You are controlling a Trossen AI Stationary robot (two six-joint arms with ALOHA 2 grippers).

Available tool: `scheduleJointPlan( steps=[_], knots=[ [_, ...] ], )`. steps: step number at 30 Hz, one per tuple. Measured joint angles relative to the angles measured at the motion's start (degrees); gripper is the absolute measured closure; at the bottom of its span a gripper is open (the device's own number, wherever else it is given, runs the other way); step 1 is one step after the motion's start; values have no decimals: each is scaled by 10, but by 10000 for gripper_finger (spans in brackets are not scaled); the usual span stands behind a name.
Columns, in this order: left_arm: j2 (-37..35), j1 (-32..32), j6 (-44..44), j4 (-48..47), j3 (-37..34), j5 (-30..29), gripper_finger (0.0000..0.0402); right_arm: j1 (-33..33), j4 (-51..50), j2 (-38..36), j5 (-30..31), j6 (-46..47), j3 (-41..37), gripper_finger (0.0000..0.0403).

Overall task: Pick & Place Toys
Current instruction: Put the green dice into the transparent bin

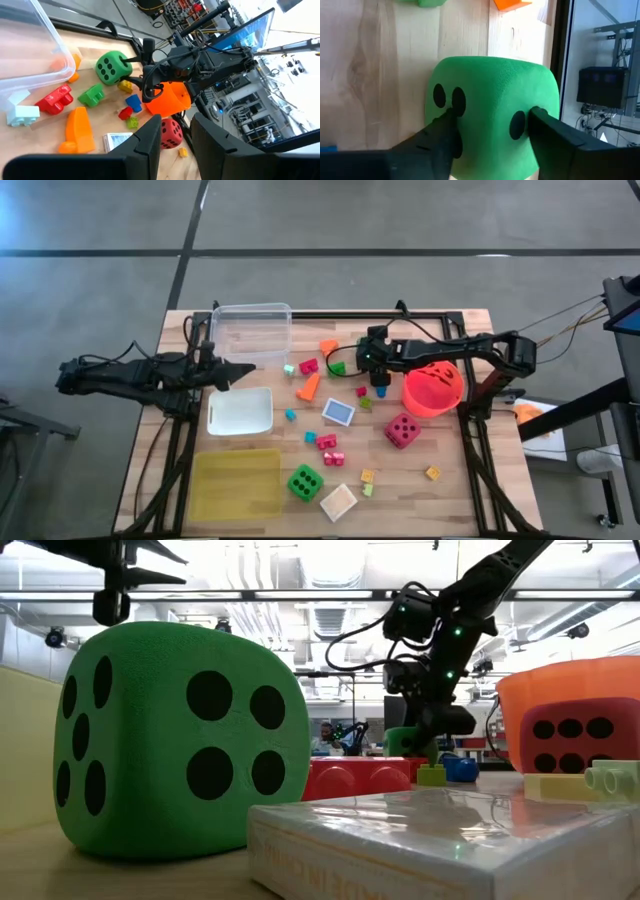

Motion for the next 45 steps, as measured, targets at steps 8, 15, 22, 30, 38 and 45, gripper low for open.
scheduleJointPlan(
  steps=[8,15,22,30,38,45],
  knots=[
    [0,0,-37,-5,0,0,300,0,-6,-1,0,20,0,266],
    [0,0,-43,-6,0,0,300,0,-14,-6,-3,69,3,280],
    [0,0,-69,-5,0,0,300,-1,-84,-24,-32,145,34,285],
    [0,0,-67,2,0,0,300,2,-147,-67,-100,280,65,297],
    [8,0,-142,47,0,11,300,12,-151,-153,-155,315,69,301],
    [49,0,-202,62,0,36,287,52,-146,-214,-162,313,92,302]
  ],
)
